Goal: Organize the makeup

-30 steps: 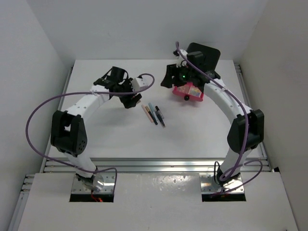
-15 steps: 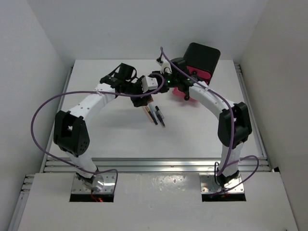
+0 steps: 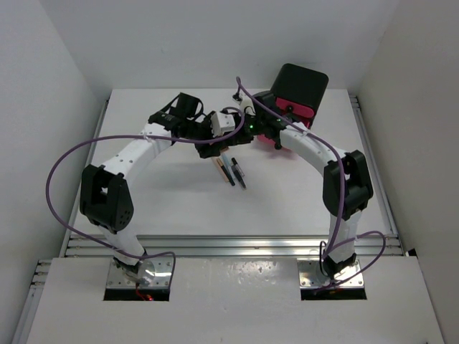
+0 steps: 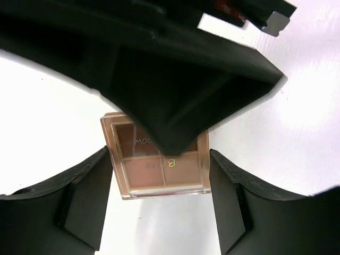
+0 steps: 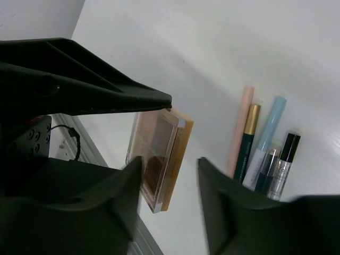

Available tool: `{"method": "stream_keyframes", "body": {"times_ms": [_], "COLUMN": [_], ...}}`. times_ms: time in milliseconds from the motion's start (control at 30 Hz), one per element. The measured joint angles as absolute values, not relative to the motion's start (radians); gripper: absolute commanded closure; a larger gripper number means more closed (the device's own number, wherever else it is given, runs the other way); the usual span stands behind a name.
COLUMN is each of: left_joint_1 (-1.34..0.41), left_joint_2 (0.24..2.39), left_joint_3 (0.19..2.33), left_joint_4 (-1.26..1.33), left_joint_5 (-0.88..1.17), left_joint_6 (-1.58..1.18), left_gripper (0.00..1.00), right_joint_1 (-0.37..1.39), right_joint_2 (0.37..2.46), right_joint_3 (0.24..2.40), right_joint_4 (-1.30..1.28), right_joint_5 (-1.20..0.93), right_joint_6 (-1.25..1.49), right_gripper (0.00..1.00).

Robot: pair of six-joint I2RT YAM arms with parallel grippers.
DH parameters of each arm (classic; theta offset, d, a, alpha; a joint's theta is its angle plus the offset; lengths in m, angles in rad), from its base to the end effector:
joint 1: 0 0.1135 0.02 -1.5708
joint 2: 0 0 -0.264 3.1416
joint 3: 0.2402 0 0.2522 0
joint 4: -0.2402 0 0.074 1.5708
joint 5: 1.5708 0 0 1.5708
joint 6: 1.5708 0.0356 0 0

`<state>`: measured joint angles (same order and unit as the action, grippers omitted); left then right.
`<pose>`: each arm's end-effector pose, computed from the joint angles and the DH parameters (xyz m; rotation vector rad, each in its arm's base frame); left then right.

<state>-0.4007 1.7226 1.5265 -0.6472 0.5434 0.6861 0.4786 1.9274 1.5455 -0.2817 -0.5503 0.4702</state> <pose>0.3440 -0.1657 0.3076 1.4007 1.8461 -0.5107 0.3856 0.2210 0.2610 -0.3317 2.3375 1.1082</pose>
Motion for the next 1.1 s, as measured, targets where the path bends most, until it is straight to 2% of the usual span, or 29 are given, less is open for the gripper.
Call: {"method": "stream_keyframes", "body": {"times_ms": [67,100,133,200,267,300,367,400,433,667,933,1100], "left_joint_1": [-0.401,-0.401,-0.401,-0.4,-0.401,-0.401,-0.401,-0.402,-0.403,-0.405,-0.327,-0.294], "left_joint_2": [1.723,1.723,1.723,1.723,1.723,1.723,1.723,1.723,1.723,1.723,1.72,1.7], "left_joint_3": [1.529,1.529,1.529,1.529,1.529,1.529,1.529,1.529,1.529,1.542,1.543,1.499], "left_joint_4": [-0.648,-0.647,-0.649,-0.649,-0.64,-0.638,-0.638,-0.636,-0.635,-0.595,-0.554,-0.545], "left_joint_5": [0.543,0.543,0.54,0.532,0.526,0.524,0.518,0.513,0.509,0.435,0.397,0.388], "left_joint_6": [0.686,0.686,0.685,0.68,0.68,0.68,0.676,0.674,0.669,0.58,0.487,0.472], "left_gripper": [0.77,0.77,0.77,0.68,0.54,0.37,0.26,0.09,0.0,0.0,0.0,0.0], "right_joint_1": [0.479,0.479,0.479,0.476,0.467,0.463,0.458,0.455,0.45,0.355,0.137,0.083], "right_joint_2": [1.927,1.927,1.927,1.928,1.929,1.929,1.929,1.929,1.929,1.929,1.892,1.884], "right_joint_3": [1.546,1.546,1.545,1.543,1.531,1.523,1.505,1.493,1.481,1.417,1.344,1.31], "right_joint_4": [-0.282,-0.277,-0.27,-0.258,-0.237,-0.221,-0.184,-0.161,-0.138,-0.055,0.038,0.08], "right_joint_5": [-0.558,-0.567,-0.573,-0.577,-0.583,-0.593,-0.611,-0.618,-0.63,-0.601,-0.44,-0.336], "right_joint_6": [0.471,0.476,0.479,0.524,0.57,0.59,0.622,0.639,0.655,0.717,0.79,0.828], "right_gripper": [0.71,0.85,0.92,1.0,1.0,1.0,1.0,1.0,1.0,1.0,1.0,1.0]}}
